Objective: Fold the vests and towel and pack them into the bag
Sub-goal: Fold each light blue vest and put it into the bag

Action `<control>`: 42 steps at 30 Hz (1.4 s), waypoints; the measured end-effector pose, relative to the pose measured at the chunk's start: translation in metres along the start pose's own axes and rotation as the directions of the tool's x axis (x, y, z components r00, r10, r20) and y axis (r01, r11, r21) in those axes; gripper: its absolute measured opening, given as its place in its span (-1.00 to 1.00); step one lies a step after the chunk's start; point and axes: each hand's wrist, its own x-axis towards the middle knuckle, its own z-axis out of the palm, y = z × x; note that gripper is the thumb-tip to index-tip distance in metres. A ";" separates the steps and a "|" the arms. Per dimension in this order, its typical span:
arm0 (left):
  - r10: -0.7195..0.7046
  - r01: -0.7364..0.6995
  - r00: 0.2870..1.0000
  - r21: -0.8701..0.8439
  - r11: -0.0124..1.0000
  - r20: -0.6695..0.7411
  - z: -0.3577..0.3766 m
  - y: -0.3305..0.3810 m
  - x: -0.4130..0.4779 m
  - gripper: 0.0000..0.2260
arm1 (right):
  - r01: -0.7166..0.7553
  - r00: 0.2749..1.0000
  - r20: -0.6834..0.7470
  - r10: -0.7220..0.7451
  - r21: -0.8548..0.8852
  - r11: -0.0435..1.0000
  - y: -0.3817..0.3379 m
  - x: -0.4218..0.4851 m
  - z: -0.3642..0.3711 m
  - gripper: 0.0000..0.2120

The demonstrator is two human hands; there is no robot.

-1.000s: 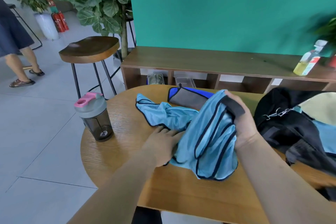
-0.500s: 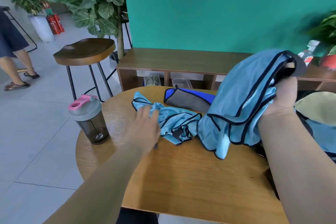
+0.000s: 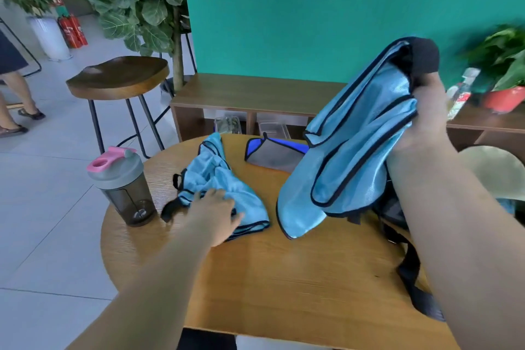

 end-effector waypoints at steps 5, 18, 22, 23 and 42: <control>-0.013 0.020 0.999 0.145 0.989 -0.046 0.004 -0.028 -0.007 -0.66 | -0.196 0.980 0.001 0.197 -0.054 0.979 0.043 -0.001 -0.009 -0.47; 0.210 -0.344 0.930 -0.513 0.786 -0.301 0.011 0.070 -0.050 -0.40 | -0.056 0.955 -0.046 0.293 -0.998 0.024 0.181 -0.099 -0.151 0.10; 0.228 -0.287 0.954 -0.379 0.880 -0.193 0.032 0.094 -0.056 -0.35 | 0.056 0.970 0.044 0.238 -0.997 -0.045 0.190 -0.120 -0.171 -0.01; 0.218 -0.279 0.954 -0.343 0.897 -0.206 0.037 0.094 -0.060 -0.36 | 0.033 0.979 0.029 0.203 -0.999 -0.016 0.187 -0.119 -0.176 -0.11; 0.257 -0.366 0.891 -0.258 0.894 -0.373 0.033 0.113 -0.045 -0.55 | -0.099 0.976 -0.171 -0.138 -0.903 0.418 0.158 -0.131 -0.208 -0.65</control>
